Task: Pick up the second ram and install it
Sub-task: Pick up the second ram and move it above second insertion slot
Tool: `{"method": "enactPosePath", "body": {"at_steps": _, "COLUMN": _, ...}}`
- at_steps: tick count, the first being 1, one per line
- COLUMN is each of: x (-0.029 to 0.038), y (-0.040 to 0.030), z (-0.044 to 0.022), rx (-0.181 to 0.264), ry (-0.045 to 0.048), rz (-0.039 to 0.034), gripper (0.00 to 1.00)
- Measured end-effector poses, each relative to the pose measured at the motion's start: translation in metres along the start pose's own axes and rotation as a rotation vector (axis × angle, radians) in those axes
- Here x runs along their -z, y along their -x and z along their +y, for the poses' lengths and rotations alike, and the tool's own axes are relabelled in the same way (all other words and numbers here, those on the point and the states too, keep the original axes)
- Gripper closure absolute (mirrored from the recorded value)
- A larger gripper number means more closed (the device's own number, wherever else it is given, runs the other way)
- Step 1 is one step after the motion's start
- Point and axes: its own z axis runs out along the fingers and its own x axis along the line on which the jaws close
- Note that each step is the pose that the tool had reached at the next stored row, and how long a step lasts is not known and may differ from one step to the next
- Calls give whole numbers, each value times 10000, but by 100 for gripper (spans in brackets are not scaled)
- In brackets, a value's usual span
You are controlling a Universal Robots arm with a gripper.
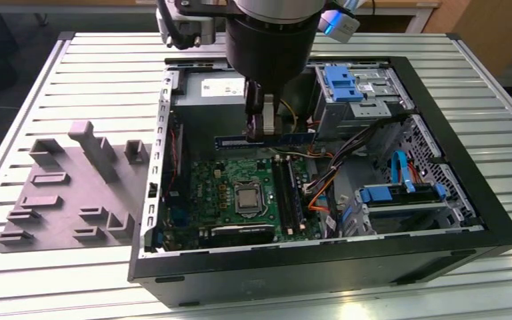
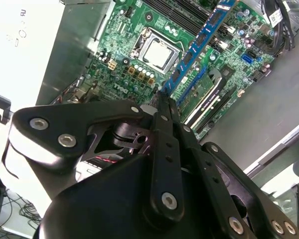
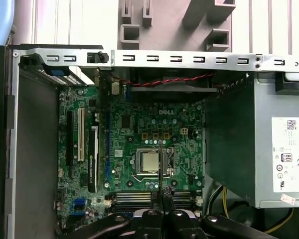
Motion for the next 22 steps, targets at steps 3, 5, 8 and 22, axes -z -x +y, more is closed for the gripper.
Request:
{"method": "enactPosePath", "body": {"at_steps": 3, "x": -27, "y": -2, "z": -4, "rx": 0, "ry": 2, "rz": 0, "gripper": 89}}
{"method": "enactPosePath", "body": {"at_steps": 5, "x": -44, "y": -3, "z": -7, "rx": 0, "ry": 3, "rz": 1, "gripper": 89}}
{"method": "enactPosePath", "body": {"at_steps": 8, "x": -69, "y": -4, "z": -11, "rx": 0, "ry": 3, "rz": 1, "gripper": 89}}
{"method": "enactPosePath", "body": {"at_steps": 22, "x": -156, "y": -10, "z": -25, "rx": 0, "ry": 5, "rz": 1, "gripper": 89}}
